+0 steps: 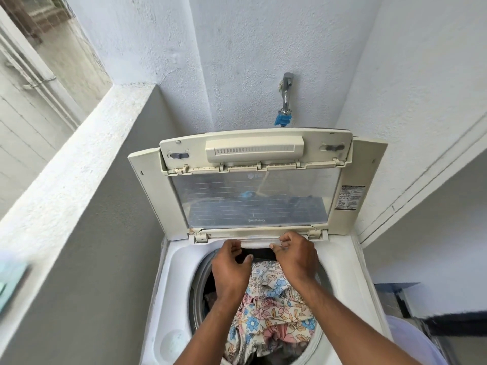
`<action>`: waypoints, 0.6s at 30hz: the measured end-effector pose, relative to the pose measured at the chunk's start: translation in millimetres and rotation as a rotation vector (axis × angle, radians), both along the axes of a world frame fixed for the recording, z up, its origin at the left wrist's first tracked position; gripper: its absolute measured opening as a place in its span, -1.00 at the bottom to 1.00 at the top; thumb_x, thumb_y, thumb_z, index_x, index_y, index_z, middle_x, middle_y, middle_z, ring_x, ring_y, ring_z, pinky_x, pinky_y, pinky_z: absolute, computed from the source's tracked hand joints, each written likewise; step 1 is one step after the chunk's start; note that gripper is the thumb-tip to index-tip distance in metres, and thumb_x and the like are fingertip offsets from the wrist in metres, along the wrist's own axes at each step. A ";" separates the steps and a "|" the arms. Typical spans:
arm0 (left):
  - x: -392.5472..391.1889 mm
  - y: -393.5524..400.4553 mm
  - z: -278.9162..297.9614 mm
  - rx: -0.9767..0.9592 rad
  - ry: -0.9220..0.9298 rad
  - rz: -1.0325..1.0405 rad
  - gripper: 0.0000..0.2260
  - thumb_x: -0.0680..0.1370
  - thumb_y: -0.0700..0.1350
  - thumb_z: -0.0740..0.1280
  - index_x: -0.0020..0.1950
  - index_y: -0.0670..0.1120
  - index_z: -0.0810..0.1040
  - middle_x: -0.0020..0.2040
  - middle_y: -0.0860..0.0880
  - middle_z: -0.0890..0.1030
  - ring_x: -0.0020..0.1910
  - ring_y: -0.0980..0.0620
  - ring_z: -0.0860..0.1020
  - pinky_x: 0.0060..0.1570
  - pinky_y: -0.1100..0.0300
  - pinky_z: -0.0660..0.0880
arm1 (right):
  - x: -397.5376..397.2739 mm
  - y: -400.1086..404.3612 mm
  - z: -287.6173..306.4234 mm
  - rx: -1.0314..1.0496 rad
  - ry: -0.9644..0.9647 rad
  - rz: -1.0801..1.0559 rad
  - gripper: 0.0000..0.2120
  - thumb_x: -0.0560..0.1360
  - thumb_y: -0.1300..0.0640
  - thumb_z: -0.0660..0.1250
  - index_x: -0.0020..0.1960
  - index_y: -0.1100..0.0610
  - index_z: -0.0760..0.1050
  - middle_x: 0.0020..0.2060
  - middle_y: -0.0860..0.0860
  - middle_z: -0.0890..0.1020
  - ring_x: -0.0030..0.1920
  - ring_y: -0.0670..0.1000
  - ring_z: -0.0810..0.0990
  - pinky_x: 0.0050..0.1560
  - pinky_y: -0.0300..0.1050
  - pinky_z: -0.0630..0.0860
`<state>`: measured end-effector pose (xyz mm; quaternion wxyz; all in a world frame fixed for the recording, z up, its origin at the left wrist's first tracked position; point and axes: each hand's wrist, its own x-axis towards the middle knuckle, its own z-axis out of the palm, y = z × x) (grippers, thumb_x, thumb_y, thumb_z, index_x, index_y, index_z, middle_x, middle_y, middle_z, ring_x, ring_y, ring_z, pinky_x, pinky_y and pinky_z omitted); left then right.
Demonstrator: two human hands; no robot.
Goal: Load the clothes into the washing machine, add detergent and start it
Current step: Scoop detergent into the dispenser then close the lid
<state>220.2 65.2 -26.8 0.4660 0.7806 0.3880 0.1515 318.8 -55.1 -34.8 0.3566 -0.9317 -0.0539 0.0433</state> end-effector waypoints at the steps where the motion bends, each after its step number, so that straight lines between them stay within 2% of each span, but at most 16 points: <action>1: -3.7 -2.2 7.9 0.050 -0.023 -0.011 -0.61 0.46 -0.15 0.61 0.25 -0.05 0.63 0.13 0.07 0.71 0.13 0.09 0.67 0.19 0.11 0.63 | -3.0 -2.1 9.6 -0.013 -0.056 0.023 -0.73 0.40 -0.01 0.64 0.03 0.01 0.65 -0.10 -0.10 0.75 -0.18 -0.06 0.70 -0.23 -0.11 0.64; 3: -8.0 -5.5 25.6 0.193 -0.057 -0.029 -0.61 0.46 -0.10 0.61 0.26 0.03 0.64 0.16 0.12 0.69 0.20 0.08 0.60 0.26 0.15 0.49 | -6.6 -5.8 31.3 -0.033 -0.190 0.082 -0.74 0.42 0.03 0.62 0.05 0.02 0.65 -0.06 -0.09 0.74 -0.17 -0.02 0.70 -0.24 -0.16 0.58; 5: -5.8 -6.7 47.7 0.346 -0.087 -0.055 -0.60 0.44 -0.07 0.61 0.25 0.07 0.63 0.17 0.14 0.68 0.24 0.08 0.55 0.31 0.16 0.31 | -6.5 -6.3 58.9 -0.041 -0.319 0.140 -0.74 0.43 0.04 0.61 0.07 0.02 0.64 -0.04 -0.08 0.73 -0.17 0.00 0.71 -0.24 -0.14 0.60; 9: 4.3 -0.1 100.4 0.601 -0.238 -0.155 -0.58 0.43 -0.10 0.58 0.26 0.03 0.60 0.20 0.08 0.65 0.26 -0.02 0.55 0.30 0.01 0.36 | -0.1 -1.0 126.2 -0.047 -0.593 0.205 -0.77 0.44 0.07 0.59 0.06 0.03 0.67 -0.06 -0.05 0.72 -0.22 0.06 0.71 -0.29 -0.07 0.62; 13: 19.0 17.7 153.0 0.834 -0.357 -0.154 -0.56 0.43 -0.11 0.56 0.30 -0.02 0.61 0.32 0.01 0.62 0.35 -0.08 0.52 0.36 0.03 0.31 | 13.0 3.7 190.3 -0.084 -0.835 0.224 -0.76 0.44 0.14 0.58 0.09 0.08 0.66 -0.04 0.00 0.70 -0.17 0.10 0.71 -0.29 -0.11 0.59; 16: 30.5 34.1 189.8 0.975 -0.414 -0.179 -0.50 0.41 -0.11 0.56 0.34 -0.04 0.58 0.36 -0.03 0.59 0.39 -0.11 0.49 0.41 0.01 0.31 | 26.8 9.0 224.2 -0.153 -0.898 0.253 -0.66 0.43 0.16 0.59 0.18 0.08 0.65 0.03 0.04 0.66 -0.06 0.11 0.68 -0.24 -0.06 0.63; 18: 39.2 46.6 207.3 1.016 -0.367 -0.237 -0.42 0.40 -0.08 0.56 0.41 -0.06 0.52 0.42 -0.05 0.54 0.42 -0.13 0.46 0.46 -0.03 0.32 | 36.8 15.1 240.1 -0.234 -0.883 0.264 -0.58 0.40 0.15 0.60 0.24 0.07 0.63 0.11 0.07 0.63 0.05 0.15 0.63 -0.17 0.02 0.64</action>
